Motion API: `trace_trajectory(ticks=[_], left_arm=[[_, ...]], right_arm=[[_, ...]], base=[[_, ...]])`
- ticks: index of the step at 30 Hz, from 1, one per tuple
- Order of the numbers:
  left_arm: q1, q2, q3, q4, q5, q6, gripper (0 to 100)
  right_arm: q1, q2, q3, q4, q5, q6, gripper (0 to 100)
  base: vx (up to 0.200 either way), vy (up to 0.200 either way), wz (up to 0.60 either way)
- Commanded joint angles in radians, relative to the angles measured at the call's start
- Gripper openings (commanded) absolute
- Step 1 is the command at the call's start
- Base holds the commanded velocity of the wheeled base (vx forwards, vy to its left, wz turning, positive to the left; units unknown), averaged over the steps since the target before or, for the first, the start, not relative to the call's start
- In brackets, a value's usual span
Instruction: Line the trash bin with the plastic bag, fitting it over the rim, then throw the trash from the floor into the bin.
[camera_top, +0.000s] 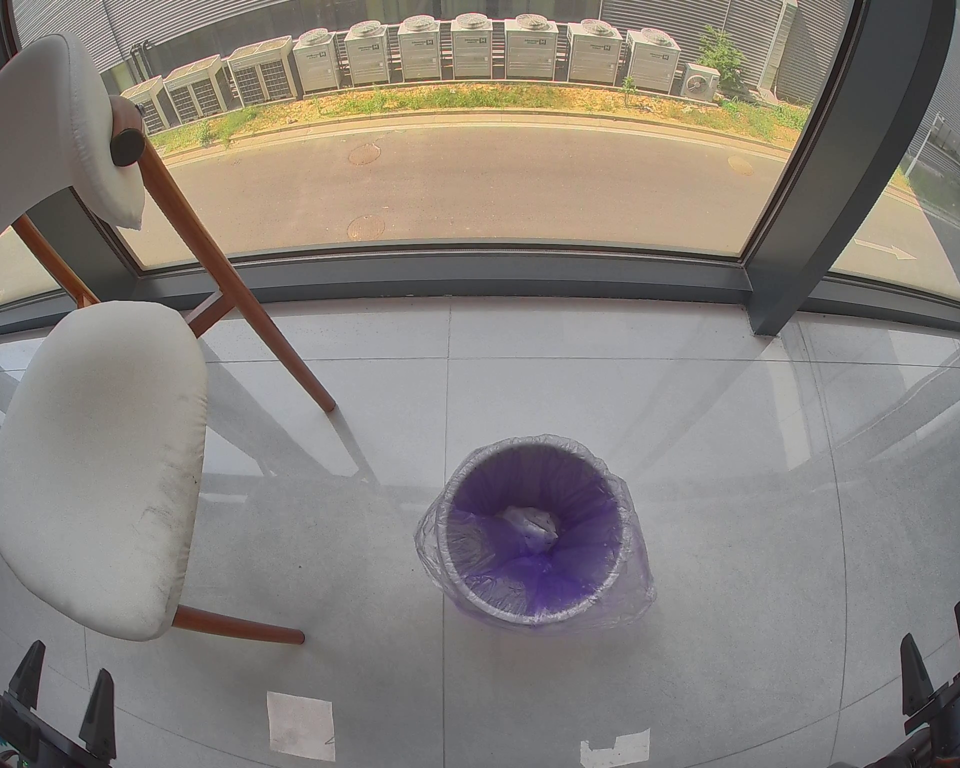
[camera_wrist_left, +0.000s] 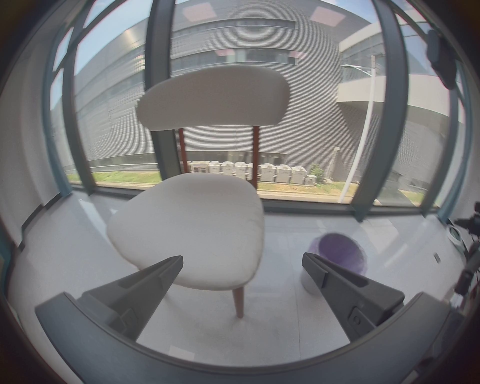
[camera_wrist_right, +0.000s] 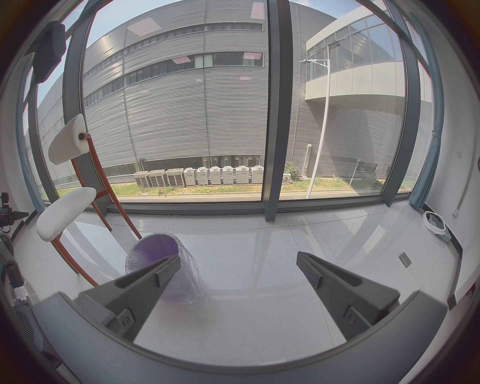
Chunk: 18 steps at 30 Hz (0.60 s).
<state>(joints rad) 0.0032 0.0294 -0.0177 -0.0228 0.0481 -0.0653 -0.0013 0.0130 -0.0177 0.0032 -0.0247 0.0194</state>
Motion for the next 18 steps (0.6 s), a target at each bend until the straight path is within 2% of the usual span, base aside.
trace_trajectory(ticks=[1,18], left_arm=[[-0.003,-0.025,0.012,0.049,-0.048,0.053,100],[-0.006,-0.025,0.016,0.027,-0.047,0.053,100]], right_arm=[[0.0,-0.008,0.016,0.001,0.025,-0.007,100],[0.0,-0.01,0.016,0.0,0.023,-0.016,100]], base=[[0.0,0.0,0.0],[0.0,0.0,0.0]])
